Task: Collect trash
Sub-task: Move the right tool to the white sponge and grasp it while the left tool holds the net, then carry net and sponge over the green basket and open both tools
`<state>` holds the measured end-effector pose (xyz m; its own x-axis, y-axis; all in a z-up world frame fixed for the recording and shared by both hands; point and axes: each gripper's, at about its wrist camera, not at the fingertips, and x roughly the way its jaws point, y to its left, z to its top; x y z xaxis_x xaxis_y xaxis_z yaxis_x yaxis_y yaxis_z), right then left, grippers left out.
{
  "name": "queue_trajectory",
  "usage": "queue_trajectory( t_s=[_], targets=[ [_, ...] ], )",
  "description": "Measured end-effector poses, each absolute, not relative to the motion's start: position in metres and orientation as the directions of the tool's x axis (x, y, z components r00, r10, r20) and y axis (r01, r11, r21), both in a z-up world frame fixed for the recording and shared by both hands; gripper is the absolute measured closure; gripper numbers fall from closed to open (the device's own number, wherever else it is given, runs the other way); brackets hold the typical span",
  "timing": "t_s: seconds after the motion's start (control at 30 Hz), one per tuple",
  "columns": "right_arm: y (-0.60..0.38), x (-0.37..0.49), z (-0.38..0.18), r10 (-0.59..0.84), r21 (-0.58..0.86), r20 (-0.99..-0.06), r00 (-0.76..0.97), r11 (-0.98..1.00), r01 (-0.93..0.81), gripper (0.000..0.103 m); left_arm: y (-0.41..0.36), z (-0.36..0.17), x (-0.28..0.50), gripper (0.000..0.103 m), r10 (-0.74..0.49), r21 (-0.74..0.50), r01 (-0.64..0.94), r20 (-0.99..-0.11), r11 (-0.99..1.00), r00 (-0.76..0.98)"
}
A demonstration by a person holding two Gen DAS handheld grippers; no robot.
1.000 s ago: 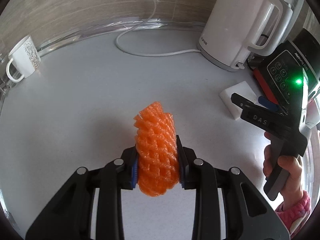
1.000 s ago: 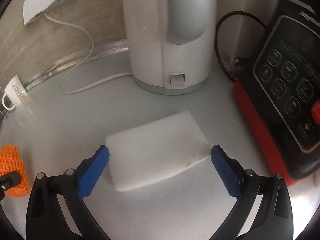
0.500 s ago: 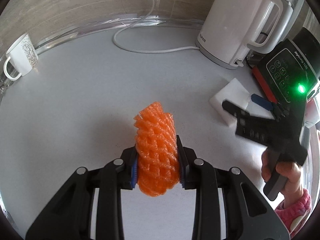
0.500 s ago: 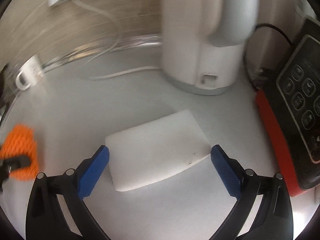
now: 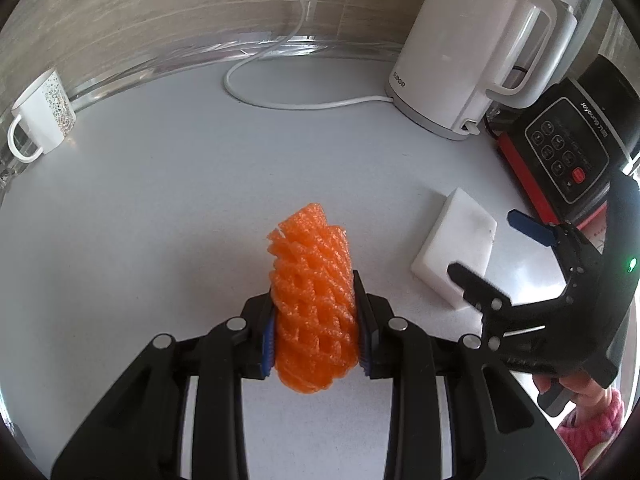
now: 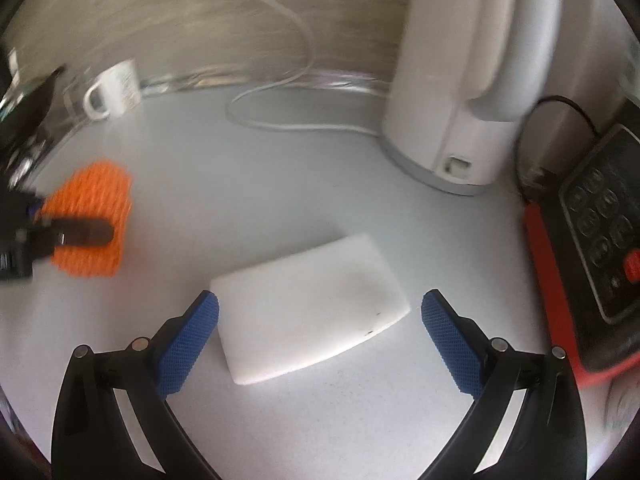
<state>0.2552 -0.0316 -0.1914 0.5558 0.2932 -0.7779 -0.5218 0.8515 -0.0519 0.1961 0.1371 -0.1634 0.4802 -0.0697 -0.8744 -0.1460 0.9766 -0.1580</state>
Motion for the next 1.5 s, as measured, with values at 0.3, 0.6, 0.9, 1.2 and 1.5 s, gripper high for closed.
queue_trajectory(
  t_s=[0.3, 0.6, 0.9, 1.2, 1.5],
  targets=[
    [-0.028, 0.244, -0.175, 0.117, 0.073, -0.776, 0.620, 0.993, -0.096, 0.002, 0.146, -0.148, 0.190, 0.072, -0.086, -0.169, -0.121, -0.857, 0.978, 0.507],
    [-0.005, 0.254, -0.199, -0.134, 0.003, -0.820, 0.556, 0.971, 0.238, 0.002, 0.156, -0.140, 0.180, 0.072, -0.097, -0.163, -0.083, -0.849, 0.983, 0.519],
    [0.008, 0.258, -0.208, -0.270, -0.096, -0.800, 0.536, 0.939, 0.331, 0.003, 0.166, -0.141, 0.174, 0.072, -0.099, -0.159, -0.074, -0.851, 0.984, 0.516],
    [0.001, 0.256, -0.215, -0.219, -0.036, -0.816, 0.535, 0.943, 0.331, 0.038, 0.169, -0.139, 0.169, 0.072, -0.094, -0.151, -0.067, -0.848, 0.986, 0.521],
    [-0.005, 0.244, -0.213, -0.190, -0.034, -0.804, 0.563, 0.960, 0.276, 0.043, 0.166, -0.138, 0.166, 0.072, -0.108, -0.159, -0.055, -0.848, 0.986, 0.519]
  ],
)
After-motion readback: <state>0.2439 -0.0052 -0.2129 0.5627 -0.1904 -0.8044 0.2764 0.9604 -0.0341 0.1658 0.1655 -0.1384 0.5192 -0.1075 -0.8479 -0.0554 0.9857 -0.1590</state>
